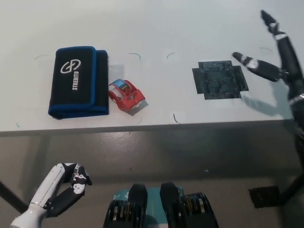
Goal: Use the right hand to move the tape on the right hand side to the notebook on the left hand side
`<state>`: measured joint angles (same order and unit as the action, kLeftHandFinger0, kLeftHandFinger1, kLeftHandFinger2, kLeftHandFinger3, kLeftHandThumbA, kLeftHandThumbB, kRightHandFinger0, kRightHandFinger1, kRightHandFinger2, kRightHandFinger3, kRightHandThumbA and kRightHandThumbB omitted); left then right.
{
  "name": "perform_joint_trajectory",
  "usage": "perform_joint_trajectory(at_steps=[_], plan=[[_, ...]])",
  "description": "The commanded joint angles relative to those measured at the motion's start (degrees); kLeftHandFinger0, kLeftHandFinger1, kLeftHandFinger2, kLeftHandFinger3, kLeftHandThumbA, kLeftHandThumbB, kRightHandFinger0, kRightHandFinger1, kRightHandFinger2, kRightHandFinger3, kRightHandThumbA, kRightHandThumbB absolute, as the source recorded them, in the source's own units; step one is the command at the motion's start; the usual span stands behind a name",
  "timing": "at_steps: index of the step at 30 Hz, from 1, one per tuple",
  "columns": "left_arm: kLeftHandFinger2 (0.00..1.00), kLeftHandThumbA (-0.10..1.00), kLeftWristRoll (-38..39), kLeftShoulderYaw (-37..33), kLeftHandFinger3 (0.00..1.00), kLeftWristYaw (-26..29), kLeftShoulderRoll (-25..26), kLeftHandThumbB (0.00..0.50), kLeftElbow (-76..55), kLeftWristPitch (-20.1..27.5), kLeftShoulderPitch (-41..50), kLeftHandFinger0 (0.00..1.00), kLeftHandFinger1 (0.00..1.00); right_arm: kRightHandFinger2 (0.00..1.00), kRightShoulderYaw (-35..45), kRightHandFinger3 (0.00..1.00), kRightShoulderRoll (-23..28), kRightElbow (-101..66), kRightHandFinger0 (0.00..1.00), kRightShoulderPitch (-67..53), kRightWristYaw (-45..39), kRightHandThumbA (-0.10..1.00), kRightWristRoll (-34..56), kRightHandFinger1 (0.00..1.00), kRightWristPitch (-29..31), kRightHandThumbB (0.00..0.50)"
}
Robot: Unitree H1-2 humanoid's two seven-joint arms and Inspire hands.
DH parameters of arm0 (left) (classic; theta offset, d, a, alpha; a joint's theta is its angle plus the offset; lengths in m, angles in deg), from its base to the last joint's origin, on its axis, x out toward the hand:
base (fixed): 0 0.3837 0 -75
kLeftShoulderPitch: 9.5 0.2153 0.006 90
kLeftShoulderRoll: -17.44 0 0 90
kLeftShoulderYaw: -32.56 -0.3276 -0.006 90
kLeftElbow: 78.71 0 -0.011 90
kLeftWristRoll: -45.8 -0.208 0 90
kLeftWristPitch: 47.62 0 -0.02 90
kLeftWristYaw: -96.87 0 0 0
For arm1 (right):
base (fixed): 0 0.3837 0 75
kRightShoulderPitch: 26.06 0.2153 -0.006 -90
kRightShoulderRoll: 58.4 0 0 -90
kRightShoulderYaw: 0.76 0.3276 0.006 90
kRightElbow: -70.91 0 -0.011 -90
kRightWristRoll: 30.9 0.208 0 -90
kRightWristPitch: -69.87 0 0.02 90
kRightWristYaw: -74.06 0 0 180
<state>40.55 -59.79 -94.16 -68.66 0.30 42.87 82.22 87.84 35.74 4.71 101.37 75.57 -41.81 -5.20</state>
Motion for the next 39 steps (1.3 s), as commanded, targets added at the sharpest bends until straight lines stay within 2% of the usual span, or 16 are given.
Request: perform_joint_trajectory(at_steps=[1,5,11,14,16,19,22,24,30,34,35,39], plan=[[0.2,0.26,-0.2,2.3,0.38,1.0,1.3,0.0,-0.7,1.1,-1.1,0.26,0.21,1.0,3.8,1.0,4.3,-24.7,1.0,-4.1,-3.6,0.91,2.5,1.0,-9.2,0.403],[0.2,0.24,0.3,2.5,0.38,1.1,1.1,0.0,-0.3,1.6,-1.1,0.29,0.22,1.0,4.1,1.0,3.7,-31.8,1.0,-10.3,-3.8,0.81,3.2,1.0,-10.0,0.361],[0.21,0.22,0.3,3.0,0.38,0.8,1.7,0.0,-0.3,1.2,-1.8,0.27,0.21,1.0,4.1,1.0,2.3,-34.7,1.0,-14.3,-3.1,0.76,2.2,1.0,-10.1,0.334],[0.21,0.22,0.3,3.1,0.39,0.4,1.5,0.0,-0.2,1.0,-1.9,0.29,0.22,0.98,3.5,0.95,1.6,-36.2,0.9,-17.4,-3.7,0.7,2.5,0.94,-10.1,0.303],[0.21,0.22,-0.1,3.2,0.39,0.2,1.4,0.0,-0.2,1.0,-2.0,0.28,0.22,0.97,3.3,0.94,1.3,-36.8,0.89,-18.3,-4.2,0.67,3.0,0.93,-10.4,0.295],[0.21,0.21,-0.3,3.2,0.39,0.2,1.4,0.0,-0.2,1.0,-2.0,0.27,0.22,0.93,1.6,0.91,0.7,-37.2,0.8,-21.1,-5.2,0.72,1.8,0.83,-10.5,0.296],[0.2,0.2,-0.6,2.9,0.39,0.3,1.1,0.0,0.3,1.5,-2.2,0.27,0.21,0.91,0.0,0.9,0.5,-37.5,0.81,-24.7,-6.0,0.79,0.0,0.82,-10.0,0.306],[0.2,0.2,-0.5,2.9,0.39,0.2,1.1,0.0,0.2,1.4,-2.1,0.27,0.21,0.9,-0.9,0.9,0.4,-37.2,0.78,-25.9,-6.3,0.78,-0.1,0.79,-8.9,0.292],[0.19,0.2,-0.5,2.6,0.38,0.0,1.1,0.0,0.4,1.5,-2.2,0.26,0.2,0.93,-2.8,0.91,-0.2,-37.8,0.82,-30.0,-7.0,0.75,-0.5,0.87,-7.9,0.27],[0.18,0.21,-0.3,2.5,0.38,-0.1,1.1,0.0,1.0,2.5,-2.1,0.25,0.2,0.94,-3.1,0.93,-0.3,-37.5,0.82,-32.4,-7.1,0.79,-0.3,0.87,-7.1,0.282],[0.18,0.22,-0.3,2.5,0.38,-0.1,1.1,0.0,0.9,2.4,-2.1,0.25,0.19,0.95,-3.2,0.95,-0.4,-37.0,0.84,-33.1,-7.4,0.77,0.6,0.89,-7.2,0.257],[0.18,0.23,-0.9,2.3,0.38,0.0,1.3,0.0,0.9,2.4,-2.2,0.25,0.19,0.95,-3.4,0.95,-0.4,-35.5,0.84,-34.3,-7.3,0.76,-0.7,0.88,-7.4,0.224]])
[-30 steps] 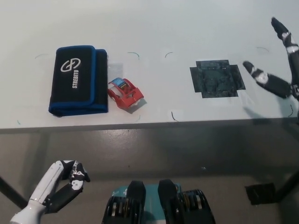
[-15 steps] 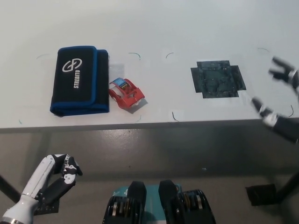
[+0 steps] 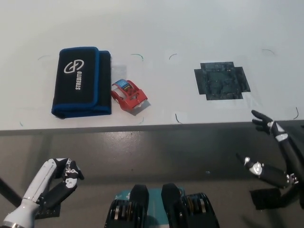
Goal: Use the right hand to move the tape on the right hand side to the notebook on the left hand side
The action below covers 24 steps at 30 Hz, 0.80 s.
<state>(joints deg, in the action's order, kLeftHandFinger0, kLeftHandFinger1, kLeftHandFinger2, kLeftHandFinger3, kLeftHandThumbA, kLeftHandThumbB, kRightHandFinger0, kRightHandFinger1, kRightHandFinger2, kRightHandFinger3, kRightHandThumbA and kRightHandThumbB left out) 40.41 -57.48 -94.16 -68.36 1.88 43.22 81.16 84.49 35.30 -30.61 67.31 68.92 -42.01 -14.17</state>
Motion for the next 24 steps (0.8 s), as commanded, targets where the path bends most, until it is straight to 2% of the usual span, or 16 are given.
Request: perform_joint_trajectory(at_steps=[1,3,4,6,7,9,10,13,16,24], plan=[[0.18,0.23,-0.8,0.0,0.38,-0.1,1.1,0.0,-0.8,1.9,-1.2,0.25,0.19,0.95,-0.1,0.94,0.0,0.4,0.8,-0.3,-0.7,0.76,-0.3,0.85,1.6,0.223],[0.18,0.23,-0.8,0.0,0.38,-0.2,1.2,0.0,-0.8,2.1,-1.2,0.24,0.19,0.95,0.0,0.94,-0.1,1.8,0.78,-0.3,-1.0,0.79,0.4,0.84,1.4,0.234],[0.19,0.23,-0.9,0.2,0.38,-0.2,1.4,0.0,-1.3,1.5,-0.8,0.24,0.19,1.0,-0.1,0.98,-0.2,3.3,0.85,-0.1,-1.1,0.76,0.5,0.93,2.0,0.213],[0.19,0.24,-1.0,0.2,0.38,-0.2,1.4,0.0,-1.6,1.2,-0.6,0.25,0.19,1.0,-0.2,0.99,-0.2,4.4,0.87,0.1,-1.2,0.76,0.5,0.95,2.4,0.209],[0.19,0.21,-0.8,0.3,0.38,-0.3,1.4,0.0,-1.5,1.5,-0.3,0.26,0.2,1.0,-0.2,1.0,-0.4,5.3,0.93,0.1,-1.5,0.75,1.1,1.0,2.0,0.204],[0.2,0.2,-1.1,0.3,0.38,-0.2,1.5,0.0,-1.7,1.5,-0.1,0.26,0.2,1.0,-0.1,1.0,-0.4,6.1,0.98,0.7,-1.9,0.74,1.6,1.0,1.1,0.196],[0.19,0.2,-0.9,0.3,0.38,-0.3,1.5,0.0,-1.6,1.7,-0.1,0.25,0.2,1.0,-0.1,1.0,-0.4,6.4,0.97,0.9,-2.1,0.73,1.7,1.0,1.1,0.183],[0.18,0.19,-0.6,0.4,0.38,-0.3,1.5,0.0,-1.6,1.6,0.0,0.25,0.19,1.0,-0.4,1.0,-0.4,7.1,0.95,1.1,-2.2,0.75,1.2,1.0,1.4,0.198],[0.18,0.17,-0.3,0.4,0.39,-0.5,1.5,0.0,-1.5,1.6,0.1,0.25,0.19,1.0,-0.6,1.0,-0.3,7.5,0.92,1.1,-2.3,0.73,0.5,1.0,2.0,0.183],[0.18,0.17,0.2,0.4,0.38,-0.6,1.4,0.0,-1.3,1.6,0.5,0.24,0.18,1.0,-0.9,1.0,-0.1,7.7,0.91,1.1,-2.4,0.72,-0.3,0.99,1.5,0.189]])
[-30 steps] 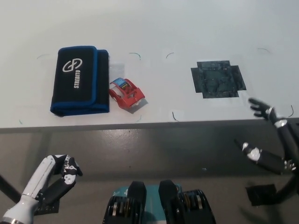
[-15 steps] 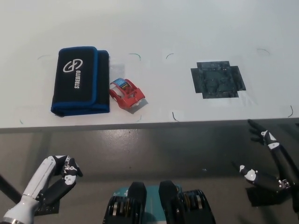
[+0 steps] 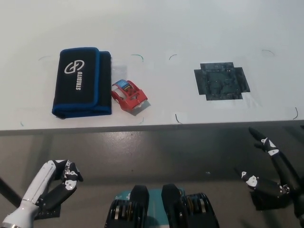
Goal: Use the right hand to move the tape on the right hand side to the notebook on the left hand side
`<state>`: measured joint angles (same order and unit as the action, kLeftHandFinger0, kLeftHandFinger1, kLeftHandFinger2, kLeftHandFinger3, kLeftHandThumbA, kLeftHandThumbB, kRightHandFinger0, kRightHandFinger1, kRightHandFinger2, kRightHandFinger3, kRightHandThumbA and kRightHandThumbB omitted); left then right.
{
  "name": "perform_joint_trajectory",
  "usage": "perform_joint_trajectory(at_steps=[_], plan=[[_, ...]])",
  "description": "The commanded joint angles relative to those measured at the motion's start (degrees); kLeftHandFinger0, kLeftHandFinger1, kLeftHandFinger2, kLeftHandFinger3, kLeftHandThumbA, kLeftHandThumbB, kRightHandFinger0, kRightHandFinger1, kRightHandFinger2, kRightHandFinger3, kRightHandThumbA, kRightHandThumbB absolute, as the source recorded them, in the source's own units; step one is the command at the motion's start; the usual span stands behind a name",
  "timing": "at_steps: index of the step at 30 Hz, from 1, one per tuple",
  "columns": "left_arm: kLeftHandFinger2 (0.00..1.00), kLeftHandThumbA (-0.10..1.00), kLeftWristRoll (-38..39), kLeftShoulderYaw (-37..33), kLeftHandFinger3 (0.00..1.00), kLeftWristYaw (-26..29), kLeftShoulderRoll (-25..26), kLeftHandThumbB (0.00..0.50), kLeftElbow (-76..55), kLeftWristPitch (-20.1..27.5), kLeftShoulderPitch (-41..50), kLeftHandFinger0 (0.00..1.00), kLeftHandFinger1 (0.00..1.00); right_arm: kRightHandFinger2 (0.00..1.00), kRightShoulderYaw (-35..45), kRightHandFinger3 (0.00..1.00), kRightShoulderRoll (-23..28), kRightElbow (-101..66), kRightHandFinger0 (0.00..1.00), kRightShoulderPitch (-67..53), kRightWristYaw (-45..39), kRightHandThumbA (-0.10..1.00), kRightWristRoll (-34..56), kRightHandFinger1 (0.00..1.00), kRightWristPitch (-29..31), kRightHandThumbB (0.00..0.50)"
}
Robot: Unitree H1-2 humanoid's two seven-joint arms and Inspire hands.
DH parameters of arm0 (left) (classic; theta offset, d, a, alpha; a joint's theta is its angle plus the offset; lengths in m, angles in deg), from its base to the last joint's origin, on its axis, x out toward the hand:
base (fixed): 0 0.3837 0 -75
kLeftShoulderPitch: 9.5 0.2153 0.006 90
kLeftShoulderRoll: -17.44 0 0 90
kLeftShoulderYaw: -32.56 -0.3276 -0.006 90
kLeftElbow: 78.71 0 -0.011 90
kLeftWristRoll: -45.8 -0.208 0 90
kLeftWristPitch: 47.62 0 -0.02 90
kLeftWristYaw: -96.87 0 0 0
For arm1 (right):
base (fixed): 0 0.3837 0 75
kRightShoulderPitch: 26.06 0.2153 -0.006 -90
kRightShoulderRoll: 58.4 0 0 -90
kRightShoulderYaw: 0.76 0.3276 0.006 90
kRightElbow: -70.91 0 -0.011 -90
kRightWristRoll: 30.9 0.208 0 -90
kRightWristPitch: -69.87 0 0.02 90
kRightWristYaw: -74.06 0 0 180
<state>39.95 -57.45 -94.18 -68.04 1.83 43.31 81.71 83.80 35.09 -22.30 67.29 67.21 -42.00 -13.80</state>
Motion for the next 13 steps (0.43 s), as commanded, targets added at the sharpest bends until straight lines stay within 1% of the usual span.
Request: perform_joint_trajectory(at_steps=[1,3,4,5,7,9,13], plan=[[0.18,0.15,0.8,0.4,0.39,-0.6,1.1,0.0,-1.3,1.4,0.0,0.24,0.18,1.0,-0.1,1.0,0.1,-0.7,0.91,1.2,-0.7,0.72,-0.3,1.0,1.0,0.195],[0.17,0.15,0.7,0.3,0.38,-0.7,1.2,0.0,-1.4,1.3,-0.1,0.23,0.18,1.0,-0.2,1.0,0.2,-0.7,0.91,1.2,-0.7,0.72,-0.6,1.0,0.9,0.187],[0.17,0.17,0.4,0.3,0.38,-0.6,1.2,0.0,-1.6,1.0,-0.1,0.23,0.18,1.0,-0.2,1.0,0.2,-0.9,0.95,1.2,-0.6,0.71,-0.8,1.0,0.6,0.183],[0.17,0.17,0.3,0.2,0.38,-0.6,1.1,0.0,-1.5,1.0,0.2,0.23,0.18,1.0,-0.2,1.0,0.2,-1.0,0.95,0.8,-0.6,0.71,-0.9,1.0,0.6,0.183],[0.17,0.17,0.0,0.1,0.38,-0.6,1.3,0.0,-1.2,1.8,0.1,0.23,0.17,1.0,-0.2,1.0,0.1,-1.0,0.95,0.8,-0.8,0.69,-0.5,1.0,0.7,0.176],[0.17,0.17,0.0,0.1,0.38,-0.6,1.3,0.0,-1.3,1.8,0.2,0.22,0.17,1.0,-0.2,1.0,0.2,-1.2,0.93,0.8,-1.0,0.7,-0.5,1.0,0.2,0.184],[0.18,0.16,0.1,0.1,0.39,-0.6,1.3,0.0,-1.3,1.9,0.2,0.23,0.18,1.0,-0.2,1.0,0.2,-1.3,0.92,0.8,-1.4,0.7,-0.1,1.0,-0.3,0.178]])
